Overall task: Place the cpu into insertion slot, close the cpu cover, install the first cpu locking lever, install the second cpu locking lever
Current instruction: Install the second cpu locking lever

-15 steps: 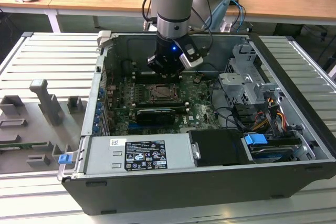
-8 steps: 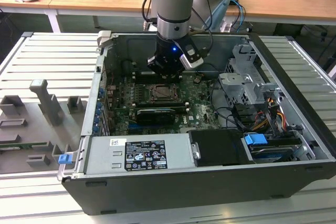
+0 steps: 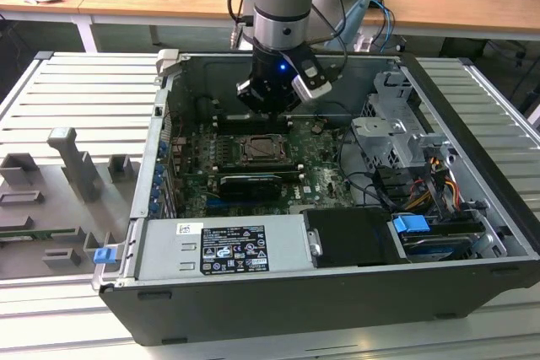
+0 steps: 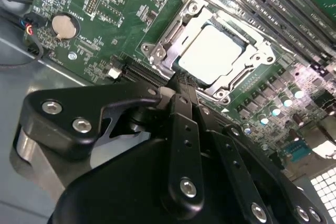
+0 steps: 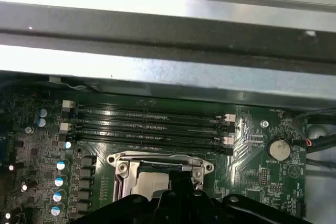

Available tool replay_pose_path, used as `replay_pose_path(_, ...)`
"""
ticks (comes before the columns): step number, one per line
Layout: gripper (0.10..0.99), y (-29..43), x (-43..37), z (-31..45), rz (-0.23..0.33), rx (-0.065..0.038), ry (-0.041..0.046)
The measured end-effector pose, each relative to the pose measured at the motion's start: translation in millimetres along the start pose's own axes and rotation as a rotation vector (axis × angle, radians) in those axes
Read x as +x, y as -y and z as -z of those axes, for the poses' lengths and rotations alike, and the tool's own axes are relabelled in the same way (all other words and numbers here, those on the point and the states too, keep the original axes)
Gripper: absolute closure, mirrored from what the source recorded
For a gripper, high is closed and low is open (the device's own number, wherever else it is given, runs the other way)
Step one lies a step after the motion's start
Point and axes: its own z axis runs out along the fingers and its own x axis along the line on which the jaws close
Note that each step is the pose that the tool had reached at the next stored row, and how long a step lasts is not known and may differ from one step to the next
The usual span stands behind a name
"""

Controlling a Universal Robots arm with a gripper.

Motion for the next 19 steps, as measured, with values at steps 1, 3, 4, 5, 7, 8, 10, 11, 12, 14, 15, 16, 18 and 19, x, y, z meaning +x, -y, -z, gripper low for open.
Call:
replay_pose_path(1,0.980,0.5,0.0,0.1,0.000,0.000,-0.0001)
replay_pose_path(3,0.980,1.2,0.1,0.1,0.000,0.000,0.0000)
replay_pose_path(4,0.980,1.7,0.2,0.1,0.000,0.000,0.0000)
replay_pose_path(5,0.980,2.1,0.2,0.2,0.000,0.000,-0.0001)
replay_pose_path(7,0.980,2.9,0.2,0.3,0.000,0.000,0.0000)
replay_pose_path(8,0.980,3.4,0.3,0.3,0.000,0.000,0.0000)
replay_pose_path(10,0.980,4.4,0.3,0.4,0.000,0.000,-0.0001)
replay_pose_path(11,0.980,4.8,0.4,0.4,0.000,0.000,-0.0001)
replay_pose_path(12,0.980,5.2,0.4,0.5,0.000,0.000,-0.0001)
replay_pose_path(14,0.980,6.1,0.5,0.6,0.000,0.000,-0.0001)
replay_pose_path(15,0.980,6.6,0.5,0.6,0.000,0.000,-0.0001)
replay_pose_path(16,0.980,7.3,0.6,0.6,0.000,0.000,0.0000)
replay_pose_path(18,0.980,10.1,0.8,0.9,0.000,0.000,-0.0001)
replay_pose_path(19,0.980,11.0,0.9,0.9,0.000,0.000,0.0000)
